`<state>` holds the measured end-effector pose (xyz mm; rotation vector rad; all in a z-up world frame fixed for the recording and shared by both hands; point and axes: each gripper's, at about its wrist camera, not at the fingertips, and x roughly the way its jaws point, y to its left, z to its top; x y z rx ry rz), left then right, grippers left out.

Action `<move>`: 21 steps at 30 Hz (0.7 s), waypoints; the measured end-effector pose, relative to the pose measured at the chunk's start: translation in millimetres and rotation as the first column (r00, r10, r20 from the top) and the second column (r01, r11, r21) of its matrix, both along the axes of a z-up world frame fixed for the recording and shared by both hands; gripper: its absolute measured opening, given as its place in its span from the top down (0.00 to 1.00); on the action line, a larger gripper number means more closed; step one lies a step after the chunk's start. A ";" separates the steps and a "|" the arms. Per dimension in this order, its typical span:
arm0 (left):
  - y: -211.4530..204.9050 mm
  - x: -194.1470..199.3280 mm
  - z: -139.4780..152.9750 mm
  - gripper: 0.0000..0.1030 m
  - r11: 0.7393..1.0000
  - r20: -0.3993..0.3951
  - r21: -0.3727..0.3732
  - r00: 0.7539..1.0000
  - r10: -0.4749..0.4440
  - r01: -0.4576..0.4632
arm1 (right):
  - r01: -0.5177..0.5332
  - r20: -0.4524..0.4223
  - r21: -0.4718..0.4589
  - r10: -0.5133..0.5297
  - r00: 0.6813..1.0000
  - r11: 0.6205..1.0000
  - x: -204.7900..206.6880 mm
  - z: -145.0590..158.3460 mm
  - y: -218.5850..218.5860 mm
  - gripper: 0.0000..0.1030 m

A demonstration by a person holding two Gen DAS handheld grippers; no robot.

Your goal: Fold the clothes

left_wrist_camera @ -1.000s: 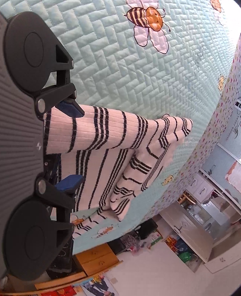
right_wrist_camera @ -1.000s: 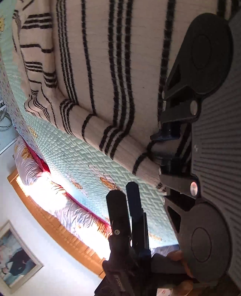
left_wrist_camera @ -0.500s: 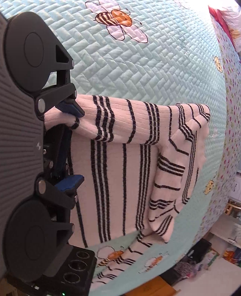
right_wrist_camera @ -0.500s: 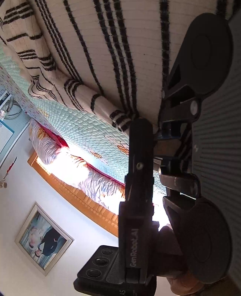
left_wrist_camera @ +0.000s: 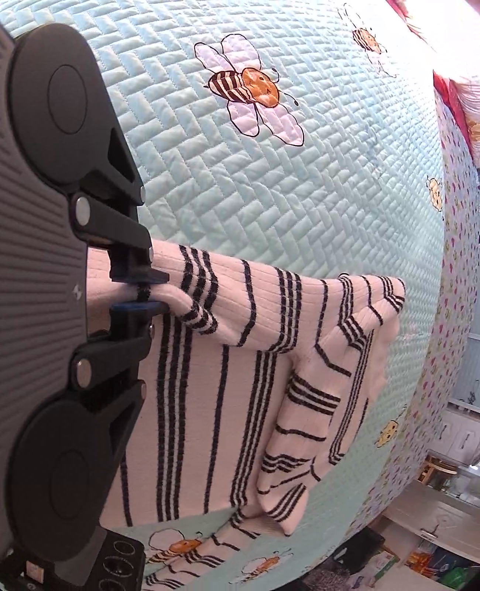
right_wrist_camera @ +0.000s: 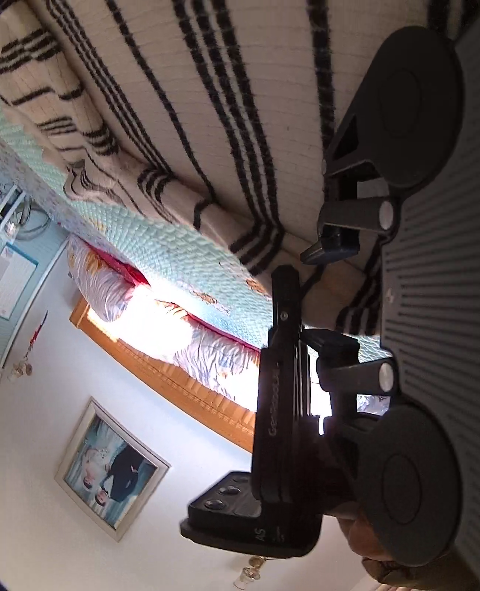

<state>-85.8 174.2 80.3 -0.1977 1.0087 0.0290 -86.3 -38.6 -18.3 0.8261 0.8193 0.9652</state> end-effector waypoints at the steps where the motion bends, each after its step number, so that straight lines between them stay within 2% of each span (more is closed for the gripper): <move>1: 1.0 -2.2 2.0 0.92 1.000 0.010 -0.014 1.000 0.007 -0.007 | 0.011 -0.037 0.022 -0.010 0.999 1.000 3.6 -2.1 -3.3 0.62; 2: 0.9 -3.6 3.5 0.92 1.000 0.016 -0.019 1.000 0.013 -0.012 | 0.021 -0.074 0.047 -0.017 0.997 0.999 7.5 -4.3 -6.6 0.64; 3: 0.9 -5.0 5.1 0.92 1.000 0.022 -0.025 1.000 0.018 -0.017 | 0.023 -0.083 0.024 -0.021 0.996 0.999 11.2 -3.4 -6.9 0.73; 4: 0.7 -6.3 6.8 0.92 0.999 0.029 -0.029 0.999 0.022 -0.021 | 0.022 -0.048 -0.048 -0.024 0.999 0.999 13.2 2.0 -4.9 0.82; 7: -0.9 -8.9 13.2 0.92 1.000 0.054 -0.026 0.998 0.019 -0.017 | -0.002 0.017 -0.151 0.005 1.000 0.988 17.9 10.5 -0.4 0.87; 9: -0.7 -10.3 17.0 0.92 1.000 0.068 -0.029 0.998 0.015 -0.013 | -0.004 0.036 -0.202 0.012 0.999 0.979 21.6 14.1 2.0 0.87; 13: -0.5 -14.7 26.7 0.92 0.999 0.107 -0.037 0.994 0.014 -0.010 | -0.016 -0.011 -0.217 0.014 1.000 0.976 34.1 6.8 8.4 0.87; 18: -6.0 -17.7 32.3 0.92 1.000 0.135 -0.029 0.991 -0.005 0.009 | -0.069 -0.013 -0.198 0.068 0.998 0.978 47.6 3.4 33.4 0.85; 19: -7.7 -17.4 31.2 0.94 1.000 0.134 -0.021 0.991 -0.007 0.010 | -0.088 -0.019 -0.183 0.086 0.996 0.979 51.7 1.9 41.3 0.84; 21: -9.7 -16.6 28.5 0.95 0.999 0.140 0.051 0.990 -0.005 -0.002 | -0.128 -0.044 -0.150 0.123 0.991 0.980 60.3 -3.6 55.6 0.86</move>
